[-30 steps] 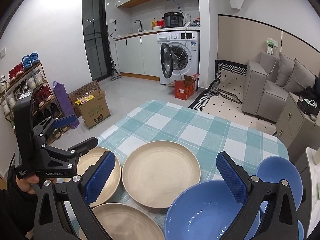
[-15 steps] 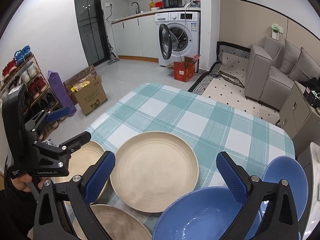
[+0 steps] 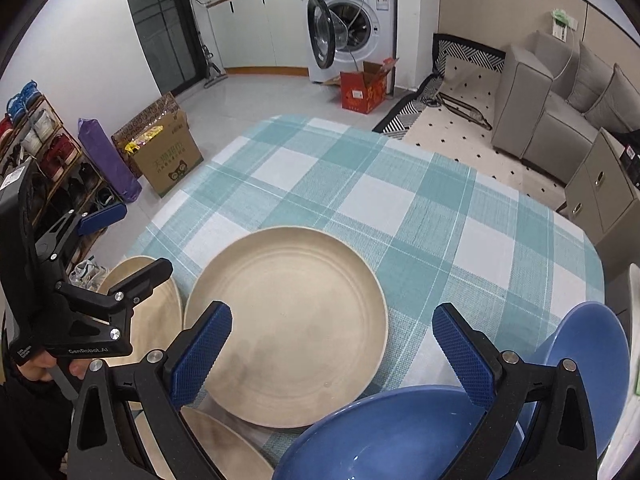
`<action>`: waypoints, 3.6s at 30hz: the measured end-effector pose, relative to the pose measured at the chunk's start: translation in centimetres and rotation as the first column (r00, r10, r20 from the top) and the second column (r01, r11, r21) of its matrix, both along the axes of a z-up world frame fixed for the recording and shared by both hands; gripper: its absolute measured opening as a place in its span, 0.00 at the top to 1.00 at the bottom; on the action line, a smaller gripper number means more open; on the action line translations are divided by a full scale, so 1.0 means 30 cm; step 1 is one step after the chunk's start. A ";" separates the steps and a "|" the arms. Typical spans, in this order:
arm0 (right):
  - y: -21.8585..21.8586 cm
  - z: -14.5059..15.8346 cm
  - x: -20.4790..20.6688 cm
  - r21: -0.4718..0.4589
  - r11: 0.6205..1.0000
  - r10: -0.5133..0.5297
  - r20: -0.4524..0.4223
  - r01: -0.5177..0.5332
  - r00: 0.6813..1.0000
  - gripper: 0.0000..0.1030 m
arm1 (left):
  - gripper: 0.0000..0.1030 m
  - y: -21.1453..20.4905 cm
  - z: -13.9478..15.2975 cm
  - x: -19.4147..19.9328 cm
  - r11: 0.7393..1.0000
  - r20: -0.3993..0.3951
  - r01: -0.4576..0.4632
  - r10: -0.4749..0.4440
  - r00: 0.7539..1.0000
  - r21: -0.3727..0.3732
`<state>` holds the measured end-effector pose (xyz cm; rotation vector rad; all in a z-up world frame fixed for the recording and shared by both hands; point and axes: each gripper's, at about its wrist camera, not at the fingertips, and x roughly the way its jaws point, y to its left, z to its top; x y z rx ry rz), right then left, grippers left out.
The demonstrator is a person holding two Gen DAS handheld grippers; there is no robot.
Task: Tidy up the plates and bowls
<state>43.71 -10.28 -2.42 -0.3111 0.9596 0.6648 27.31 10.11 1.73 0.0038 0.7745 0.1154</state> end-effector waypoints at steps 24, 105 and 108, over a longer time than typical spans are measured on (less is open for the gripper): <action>0.065 -0.207 0.142 -0.179 0.984 -0.046 -0.190 0.011 0.981 0.12 | 0.00 -0.034 -0.142 0.097 0.999 -0.159 0.052 -0.051 0.986 0.001; 0.128 -0.314 0.165 -0.272 0.962 -0.060 -0.275 -0.018 0.959 0.66 | 0.60 -0.038 -0.166 0.132 0.989 -0.267 0.061 -0.095 0.959 -0.135; 0.123 -0.299 0.164 -0.266 0.964 -0.064 -0.266 -0.010 0.962 0.66 | 0.60 -0.037 -0.156 0.132 0.989 -0.258 0.061 -0.095 0.961 -0.136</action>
